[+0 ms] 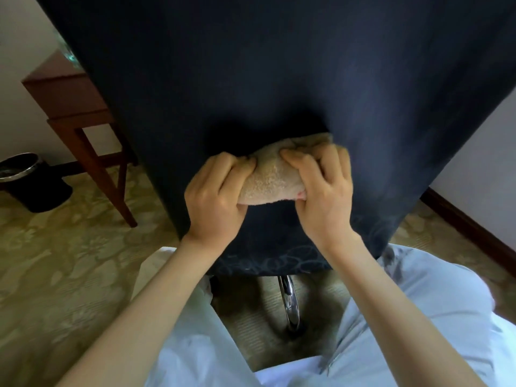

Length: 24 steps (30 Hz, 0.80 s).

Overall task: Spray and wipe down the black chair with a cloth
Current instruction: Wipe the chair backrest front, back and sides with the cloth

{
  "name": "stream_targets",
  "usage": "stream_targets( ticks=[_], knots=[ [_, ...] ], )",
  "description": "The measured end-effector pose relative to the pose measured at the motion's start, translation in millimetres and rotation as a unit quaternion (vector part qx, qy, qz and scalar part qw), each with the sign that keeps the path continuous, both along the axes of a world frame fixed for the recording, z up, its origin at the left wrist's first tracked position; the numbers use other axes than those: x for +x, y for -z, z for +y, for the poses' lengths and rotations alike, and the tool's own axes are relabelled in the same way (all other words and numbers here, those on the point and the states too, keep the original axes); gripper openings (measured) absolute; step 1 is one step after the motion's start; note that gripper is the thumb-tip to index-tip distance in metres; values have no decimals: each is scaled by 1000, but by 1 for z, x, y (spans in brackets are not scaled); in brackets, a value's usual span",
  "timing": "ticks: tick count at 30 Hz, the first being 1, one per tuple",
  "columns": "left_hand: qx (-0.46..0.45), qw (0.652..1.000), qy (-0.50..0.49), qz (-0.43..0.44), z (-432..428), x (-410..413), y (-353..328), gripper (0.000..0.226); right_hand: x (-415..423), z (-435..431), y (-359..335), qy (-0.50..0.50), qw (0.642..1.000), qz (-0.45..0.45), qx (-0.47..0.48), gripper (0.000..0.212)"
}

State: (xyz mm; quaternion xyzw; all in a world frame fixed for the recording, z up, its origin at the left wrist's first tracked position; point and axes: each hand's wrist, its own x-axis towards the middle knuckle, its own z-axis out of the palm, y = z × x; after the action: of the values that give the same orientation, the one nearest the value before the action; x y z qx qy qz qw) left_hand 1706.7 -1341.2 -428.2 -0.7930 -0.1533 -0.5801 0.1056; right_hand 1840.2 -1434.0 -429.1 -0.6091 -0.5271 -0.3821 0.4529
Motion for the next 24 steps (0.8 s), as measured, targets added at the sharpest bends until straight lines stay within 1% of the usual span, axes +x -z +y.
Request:
stream_targets(
  ticks=[2,4,6,8,10,12,14,16,17,19,21,23,24],
  knots=[
    [-37,999,6,21,3,-6,35,10,2,3,36,-14,999,-20,-24,29],
    [-81,994,11,67,3,-11,78,13,2,0,81,-16,996,-37,-76,32],
    [-114,986,10,125,1,-12,121,10,4,-9,128,2,989,-48,-138,26],
    [-132,977,4,168,-3,-7,158,10,9,-18,168,16,981,-48,-186,16],
    [-150,970,-10,193,-9,2,184,22,15,-23,192,27,974,-51,-217,11],
    [-178,959,-20,218,-15,7,195,30,19,-26,199,31,969,-61,-239,13],
    [-190,953,-21,234,-18,7,195,29,18,-27,198,29,967,-62,-246,16],
    [-175,960,-11,219,-18,7,183,28,17,-28,189,26,973,-29,-229,18],
    [-160,965,-2,205,-16,9,173,26,16,-28,180,28,977,-10,-211,23],
    [-118,977,19,174,-15,16,142,19,19,-30,153,39,986,13,-164,30],
    [-70,987,35,143,-19,27,103,11,27,-36,115,48,992,25,-117,31],
    [-31,992,48,108,-27,41,59,12,39,-45,71,60,994,35,-83,26],
    [-14,994,54,91,-30,48,37,12,46,-49,48,62,995,38,-72,29]
  ],
)
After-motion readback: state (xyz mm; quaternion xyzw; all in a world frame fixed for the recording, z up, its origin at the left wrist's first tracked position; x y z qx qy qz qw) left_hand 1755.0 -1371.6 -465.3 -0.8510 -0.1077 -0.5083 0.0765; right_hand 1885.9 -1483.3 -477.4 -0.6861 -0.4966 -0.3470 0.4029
